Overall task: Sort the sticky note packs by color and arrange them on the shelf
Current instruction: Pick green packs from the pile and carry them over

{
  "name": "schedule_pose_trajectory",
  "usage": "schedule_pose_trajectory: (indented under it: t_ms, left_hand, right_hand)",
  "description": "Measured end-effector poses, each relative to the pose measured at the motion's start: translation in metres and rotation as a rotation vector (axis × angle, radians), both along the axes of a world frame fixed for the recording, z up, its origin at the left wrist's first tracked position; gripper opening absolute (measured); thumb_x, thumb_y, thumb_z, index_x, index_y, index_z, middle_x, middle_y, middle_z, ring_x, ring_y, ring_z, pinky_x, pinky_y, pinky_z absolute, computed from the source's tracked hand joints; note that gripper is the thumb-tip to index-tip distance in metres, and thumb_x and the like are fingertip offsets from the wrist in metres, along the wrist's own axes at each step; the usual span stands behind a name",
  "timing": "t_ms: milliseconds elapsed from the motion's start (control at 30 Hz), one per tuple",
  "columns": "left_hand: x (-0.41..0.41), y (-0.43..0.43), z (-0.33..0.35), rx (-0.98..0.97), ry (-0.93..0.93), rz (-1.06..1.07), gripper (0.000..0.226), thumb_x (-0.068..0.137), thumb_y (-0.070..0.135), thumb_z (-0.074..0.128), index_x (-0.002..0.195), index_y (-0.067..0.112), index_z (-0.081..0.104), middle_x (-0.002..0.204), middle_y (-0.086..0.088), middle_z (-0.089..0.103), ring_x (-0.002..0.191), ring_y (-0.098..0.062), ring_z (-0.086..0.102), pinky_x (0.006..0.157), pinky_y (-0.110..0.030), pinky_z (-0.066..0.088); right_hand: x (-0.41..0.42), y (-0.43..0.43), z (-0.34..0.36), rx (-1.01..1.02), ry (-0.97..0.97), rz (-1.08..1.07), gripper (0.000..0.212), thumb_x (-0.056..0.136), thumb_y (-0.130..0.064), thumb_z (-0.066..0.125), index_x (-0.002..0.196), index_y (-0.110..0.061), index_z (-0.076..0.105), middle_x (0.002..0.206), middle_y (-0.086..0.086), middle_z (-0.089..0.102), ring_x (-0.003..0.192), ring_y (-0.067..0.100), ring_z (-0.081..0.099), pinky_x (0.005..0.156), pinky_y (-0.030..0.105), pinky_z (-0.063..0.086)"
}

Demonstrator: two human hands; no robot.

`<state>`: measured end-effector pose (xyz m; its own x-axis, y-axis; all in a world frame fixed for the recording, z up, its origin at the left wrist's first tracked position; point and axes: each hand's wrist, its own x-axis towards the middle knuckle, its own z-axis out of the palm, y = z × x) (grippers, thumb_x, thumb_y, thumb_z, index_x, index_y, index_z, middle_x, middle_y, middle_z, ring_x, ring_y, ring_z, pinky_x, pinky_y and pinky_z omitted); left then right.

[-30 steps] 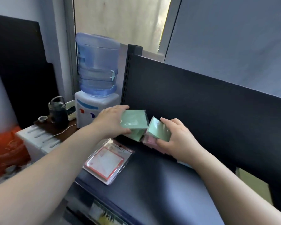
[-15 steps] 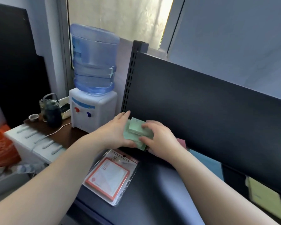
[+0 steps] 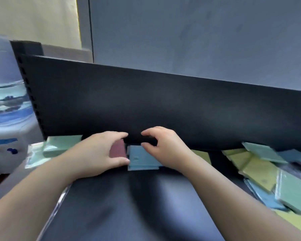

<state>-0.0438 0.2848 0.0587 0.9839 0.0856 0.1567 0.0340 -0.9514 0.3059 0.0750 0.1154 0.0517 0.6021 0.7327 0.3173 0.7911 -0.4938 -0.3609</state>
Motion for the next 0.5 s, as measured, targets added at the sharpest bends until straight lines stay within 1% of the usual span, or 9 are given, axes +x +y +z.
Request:
schedule_pose_trajectory:
  t_ms: [67, 167, 267, 367, 433, 500]
  left_hand:
    - [0.018, -0.032, -0.001, 0.017, 0.027, -0.076, 0.076, 0.081, 0.054, 0.063, 0.146, 0.032, 0.030, 0.148, 0.016, 0.036, 0.135, -0.001, 0.032, 0.107, -0.015, 0.023]
    - [0.046, -0.084, -0.004, 0.029, 0.072, -0.166, 0.074, 0.083, 0.056, 0.060, 0.146, 0.035, 0.028, 0.148, 0.019, 0.034, 0.136, 0.001, 0.030, 0.108, -0.015, 0.023]
    - [0.075, -0.140, -0.007, 0.055, 0.077, -0.235, 0.071, 0.084, 0.054, 0.060, 0.145, 0.034, 0.031, 0.146, 0.017, 0.038, 0.133, -0.001, 0.036, 0.104, -0.013, 0.026]
    - [0.103, -0.198, -0.010, 0.065, 0.082, -0.276, 0.069, 0.084, 0.054, 0.060, 0.145, 0.033, 0.033, 0.146, 0.017, 0.040, 0.133, -0.002, 0.036, 0.107, -0.017, 0.028]
    - [0.120, -0.236, -0.012, 0.073, 0.093, -0.290, 0.068, 0.085, 0.053, 0.059, 0.145, 0.032, 0.033, 0.147, 0.017, 0.039, 0.135, -0.002, 0.034, 0.108, -0.017, 0.027]
    - [0.137, -0.274, -0.015, 0.078, 0.100, -0.297, 0.068, 0.085, 0.051, 0.060, 0.144, 0.030, 0.035, 0.146, 0.015, 0.041, 0.133, -0.004, 0.037, 0.107, -0.018, 0.030]
  right_hand:
    - [0.010, -0.037, 0.000, 0.012, 0.005, -0.066, 0.036, 0.089, -0.031, 0.059, 0.124, -0.020, 0.060, 0.118, -0.005, 0.061, 0.109, 0.011, 0.055, 0.095, 0.024, 0.042]
    - [0.025, -0.096, -0.002, 0.030, 0.014, -0.145, 0.036, 0.089, -0.030, 0.061, 0.122, -0.019, 0.061, 0.115, -0.003, 0.063, 0.107, 0.012, 0.057, 0.093, 0.022, 0.042]
    - [0.038, -0.155, -0.005, 0.043, 0.051, -0.197, 0.036, 0.088, -0.029, 0.061, 0.123, -0.018, 0.061, 0.116, -0.003, 0.064, 0.108, 0.011, 0.057, 0.095, 0.023, 0.042]
    - [0.054, -0.213, -0.009, 0.020, 0.055, -0.230, 0.036, 0.089, -0.028, 0.060, 0.123, -0.018, 0.062, 0.118, -0.003, 0.064, 0.109, 0.011, 0.057, 0.092, 0.018, 0.039]
    - [0.067, -0.249, -0.011, 0.011, 0.065, -0.249, 0.035, 0.089, -0.028, 0.060, 0.122, -0.019, 0.062, 0.119, -0.003, 0.064, 0.110, 0.012, 0.057, 0.091, 0.018, 0.037]
    - [0.079, -0.285, -0.012, 0.002, 0.075, -0.258, 0.035, 0.089, -0.029, 0.060, 0.122, -0.019, 0.062, 0.118, -0.003, 0.065, 0.109, 0.011, 0.057, 0.090, 0.019, 0.038]
